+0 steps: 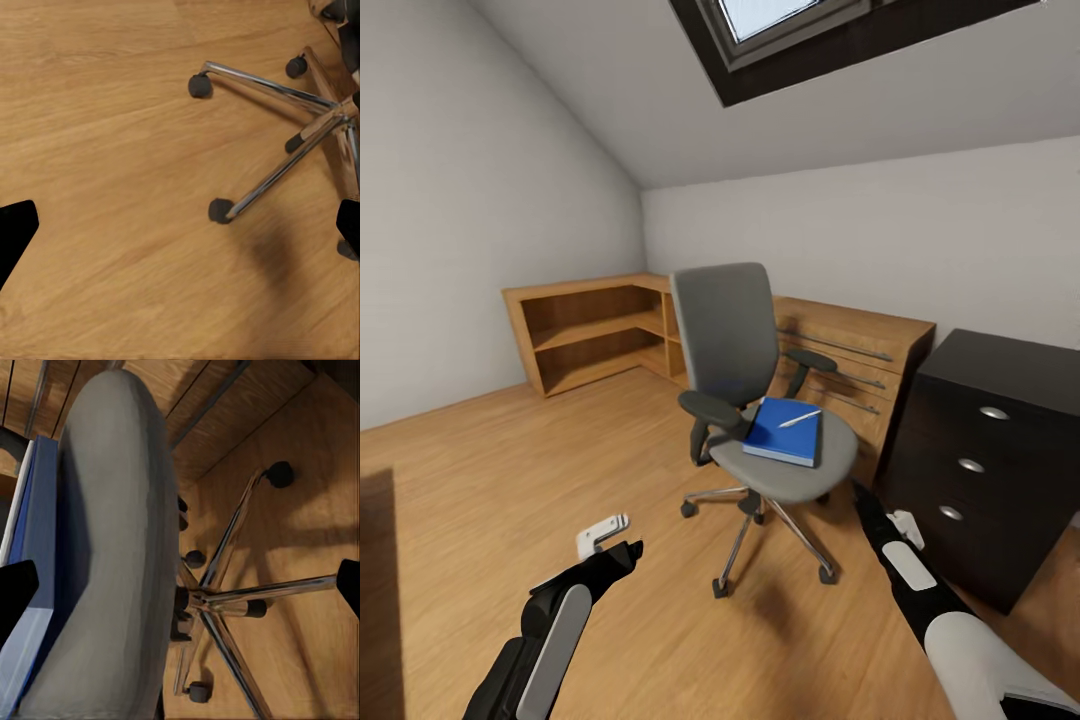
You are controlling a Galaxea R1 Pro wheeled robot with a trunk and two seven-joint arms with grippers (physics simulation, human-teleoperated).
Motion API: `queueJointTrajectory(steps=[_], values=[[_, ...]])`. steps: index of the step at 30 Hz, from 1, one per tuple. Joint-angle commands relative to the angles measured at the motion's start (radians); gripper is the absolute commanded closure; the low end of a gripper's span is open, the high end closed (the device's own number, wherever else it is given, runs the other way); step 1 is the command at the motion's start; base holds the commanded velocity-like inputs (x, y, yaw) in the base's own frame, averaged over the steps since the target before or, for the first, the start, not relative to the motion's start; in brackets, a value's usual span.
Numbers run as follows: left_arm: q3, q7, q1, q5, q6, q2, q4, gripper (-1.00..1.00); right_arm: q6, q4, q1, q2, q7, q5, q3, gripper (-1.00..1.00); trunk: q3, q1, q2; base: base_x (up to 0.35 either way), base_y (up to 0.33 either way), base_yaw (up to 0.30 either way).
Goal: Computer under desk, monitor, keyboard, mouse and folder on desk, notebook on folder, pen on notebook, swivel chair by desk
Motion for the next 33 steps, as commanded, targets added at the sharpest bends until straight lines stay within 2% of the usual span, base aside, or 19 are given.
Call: queueJointTrajectory(steps=[1, 6, 8, 13, 15, 18, 22, 24, 26, 29, 33], values=[[-0.001, 0.010, -0.001, 0.011, 0.002, 0.000, -0.001, -1.00, -0.003, 0.002, -0.001, 0.000, 0.006, -0.010, 0.000, -1.00, -0.001, -0.001, 0.000, -0.206, 0.000, 0.000], [-0.001, 0.010, -0.001, 0.011, 0.002, 0.000, -0.001, -1.00, -0.003, 0.003, -0.001, 0.001, 0.006, -0.010, 0.007, -1.00, -0.001, -0.001, 0.000, -0.102, 0.000, 0.000], [-0.001, 0.010, -0.001, 0.011, 0.001, 0.000, -0.001, -1.00, -0.003, 0.002, -0.001, 0.002, 0.005, -0.010, 0.037, -1.00, -0.001, -0.001, 0.000, -0.015, 0.000, 0.000], [-0.001, 0.010, -0.001, 0.011, 0.001, 0.000, 0.002, -1.00, -0.003, 0.003, -0.001, 0.003, 0.006, -0.011, 0.054, -1.00, -0.001, -0.001, 0.000, -0.004, 0.000, 0.000], [-0.008, 0.010, -0.001, 0.010, 0.002, 0.000, 0.034, -1.00, -0.003, 0.003, 0.001, 0.006, 0.006, -0.012, 0.071, -1.00, -0.001, -0.001, 0.000, 0.000, 0.000, 0.000], [-0.018, 0.010, -0.001, 0.008, 0.001, -0.001, 0.059, -1.00, -0.003, 0.003, 0.001, 0.016, 0.006, -0.011, 0.109, -1.00, -0.001, -0.001, 0.000, 0.000, 0.000, 0.000], [-0.030, 0.010, -0.001, -0.005, 0.000, -0.001, 0.071, -1.00, -0.003, 0.003, 0.001, 0.038, 0.006, -0.012, 0.180, -1.00, -0.001, -0.001, 0.000, 0.000, 0.000, 0.000], [-0.030, 0.010, -0.001, -0.006, 0.000, -0.001, 0.072, -1.00, -0.003, 0.003, 0.001, 0.046, 0.006, -0.012, 0.190, -1.00, -0.001, -0.001, 0.000, 0.000, 0.000, 0.000], [-0.031, 0.010, -0.001, -0.008, 0.000, -0.002, 0.072, -1.00, -0.003, 0.000, 0.001, 0.070, 0.005, -0.012, 0.197, -1.00, -0.001, -0.001, 0.000, 0.000, 0.000, 0.000], [-0.033, 0.010, -0.001, -0.008, 0.000, -0.002, 0.072, -1.00, -0.004, -0.001, 0.001, 0.088, 0.005, -0.011, 0.200, -1.00, -0.001, -0.001, 0.000, 0.000, 0.000, 0.000], [-0.033, 0.010, -0.001, -0.008, 0.000, -0.002, 0.072, -1.00, -0.003, 0.000, 0.001, 0.098, 0.006, -0.012, 0.197, -1.00, -0.001, -0.001, 0.000, 0.000, 0.000, 0.000]])
